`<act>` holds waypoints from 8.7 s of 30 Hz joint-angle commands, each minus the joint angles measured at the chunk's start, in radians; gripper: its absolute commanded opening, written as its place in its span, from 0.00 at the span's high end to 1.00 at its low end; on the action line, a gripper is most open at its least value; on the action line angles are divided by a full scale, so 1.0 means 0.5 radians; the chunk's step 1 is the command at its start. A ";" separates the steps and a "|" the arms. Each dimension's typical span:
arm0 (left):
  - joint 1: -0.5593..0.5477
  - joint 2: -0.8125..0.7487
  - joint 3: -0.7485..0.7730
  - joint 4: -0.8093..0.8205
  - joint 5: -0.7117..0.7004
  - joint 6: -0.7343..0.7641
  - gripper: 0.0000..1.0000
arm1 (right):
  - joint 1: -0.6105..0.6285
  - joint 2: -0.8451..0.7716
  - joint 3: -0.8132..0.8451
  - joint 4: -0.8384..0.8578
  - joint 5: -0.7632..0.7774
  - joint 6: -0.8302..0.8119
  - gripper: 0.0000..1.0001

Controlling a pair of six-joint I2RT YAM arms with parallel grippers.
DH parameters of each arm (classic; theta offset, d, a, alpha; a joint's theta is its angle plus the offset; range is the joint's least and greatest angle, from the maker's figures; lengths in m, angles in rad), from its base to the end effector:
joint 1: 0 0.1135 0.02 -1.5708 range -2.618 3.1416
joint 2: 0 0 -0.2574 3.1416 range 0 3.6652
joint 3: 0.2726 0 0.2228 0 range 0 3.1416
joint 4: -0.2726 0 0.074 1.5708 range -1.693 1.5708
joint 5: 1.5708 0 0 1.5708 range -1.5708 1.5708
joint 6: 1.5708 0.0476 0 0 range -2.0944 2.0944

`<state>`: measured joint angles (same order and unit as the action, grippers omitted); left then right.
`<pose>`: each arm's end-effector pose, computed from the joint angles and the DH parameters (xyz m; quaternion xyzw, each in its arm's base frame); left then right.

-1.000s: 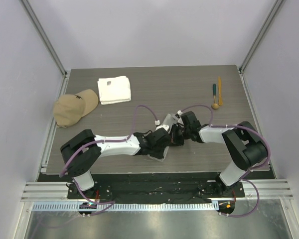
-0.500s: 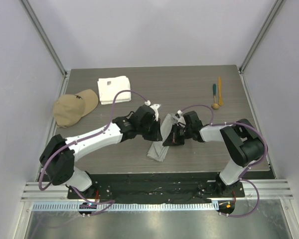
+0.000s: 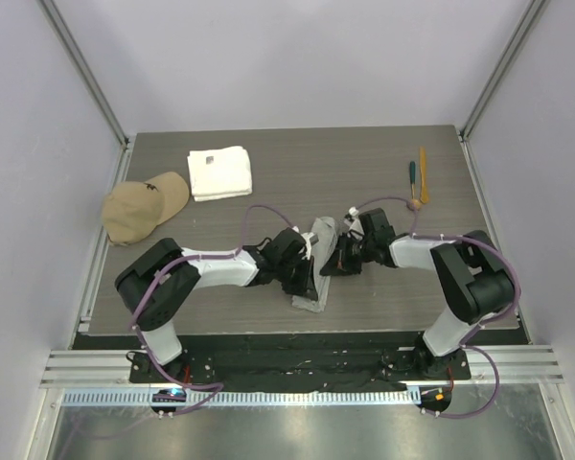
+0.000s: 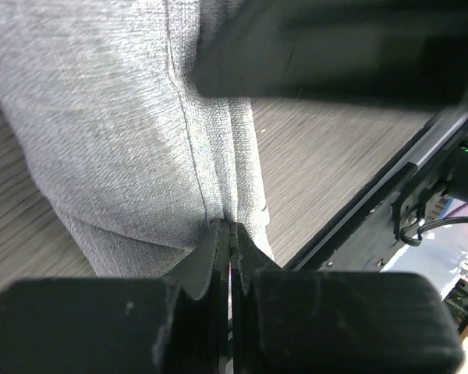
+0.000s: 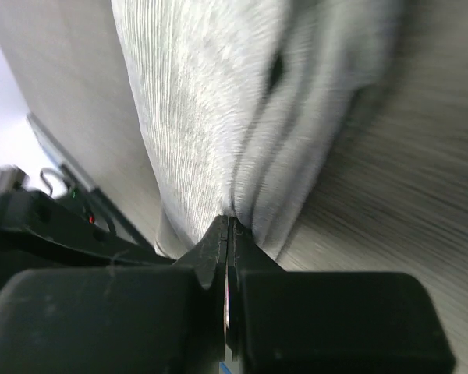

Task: Fold the napkin into a case and place the utensils inside
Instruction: Stuff the top corner of the smaller-rectangle-folded napkin into the folded napkin, then pick up the smaller rectangle-folded napkin from the center of the board, then turn over the smaller rectangle-folded napkin at the center of the board, then smooth out the smaller rectangle-folded napkin at the center of the board.

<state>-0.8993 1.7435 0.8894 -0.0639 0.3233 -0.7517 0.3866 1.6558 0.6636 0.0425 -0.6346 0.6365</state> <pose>0.1890 -0.2621 0.1501 0.1204 0.9285 -0.3360 0.1026 0.2439 0.1297 0.1318 0.0181 0.9095 0.4012 0.1077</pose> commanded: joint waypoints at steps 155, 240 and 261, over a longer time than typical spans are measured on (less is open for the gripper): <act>-0.346 0.992 2.087 -1.796 -1.877 0.378 0.25 | -0.555 -0.857 0.173 -0.990 1.159 -0.181 0.21; 0.811 0.682 0.764 0.021 0.878 -0.077 0.68 | -0.031 -0.446 0.277 -0.447 0.545 -0.113 0.34; 0.449 -0.244 0.259 -0.041 0.225 -0.076 0.87 | -0.181 0.259 1.109 -0.554 0.193 -0.371 0.68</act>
<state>-0.5983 1.6276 1.0874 -0.2630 0.4492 -0.7174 0.2920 1.7130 1.1217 -0.2462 -0.4007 0.4999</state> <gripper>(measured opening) 0.286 0.397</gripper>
